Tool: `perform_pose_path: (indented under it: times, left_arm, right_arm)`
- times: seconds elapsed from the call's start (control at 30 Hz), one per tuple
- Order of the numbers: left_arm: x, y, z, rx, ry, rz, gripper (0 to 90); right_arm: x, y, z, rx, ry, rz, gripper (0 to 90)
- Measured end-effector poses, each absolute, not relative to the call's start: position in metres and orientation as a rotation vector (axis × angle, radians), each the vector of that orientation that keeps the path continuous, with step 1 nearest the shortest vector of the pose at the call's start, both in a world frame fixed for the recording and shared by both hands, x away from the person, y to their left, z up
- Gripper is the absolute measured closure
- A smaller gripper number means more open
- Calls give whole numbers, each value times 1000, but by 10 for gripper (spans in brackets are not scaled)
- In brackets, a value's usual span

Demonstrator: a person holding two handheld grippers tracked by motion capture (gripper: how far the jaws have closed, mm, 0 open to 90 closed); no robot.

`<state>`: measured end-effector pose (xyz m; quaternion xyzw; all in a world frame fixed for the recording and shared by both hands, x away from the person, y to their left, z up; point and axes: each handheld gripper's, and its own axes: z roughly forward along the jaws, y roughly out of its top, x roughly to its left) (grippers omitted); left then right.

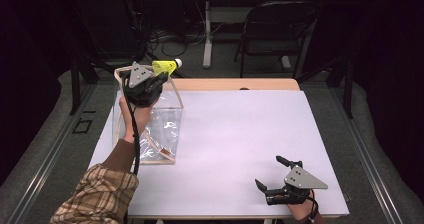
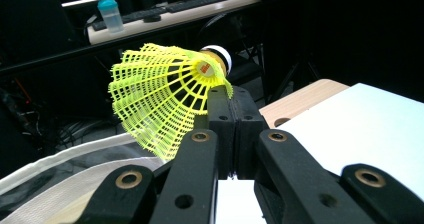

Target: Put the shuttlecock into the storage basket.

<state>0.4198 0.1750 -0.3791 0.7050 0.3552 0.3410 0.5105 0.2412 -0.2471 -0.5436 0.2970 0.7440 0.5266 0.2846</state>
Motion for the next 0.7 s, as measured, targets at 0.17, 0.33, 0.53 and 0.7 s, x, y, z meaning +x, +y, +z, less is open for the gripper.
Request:
perform_pose_path:
  times: [0.17,0.33,0.53,0.7]
  left_arm:
    - [419,178,-378,1692,863,831,895]
    - [419,184,-376,1677,875,837,894]
    - [418,194,-371,1650,894,854,894]
    - [418,202,-367,1636,906,869,894]
  right_arm:
    - [241,-247,-544,793,1989,1409,0]
    - [241,-247,-543,792,1990,1409,0]
    - [242,-246,-544,795,1989,1408,0]
    - [242,-246,-544,798,1997,1401,0]
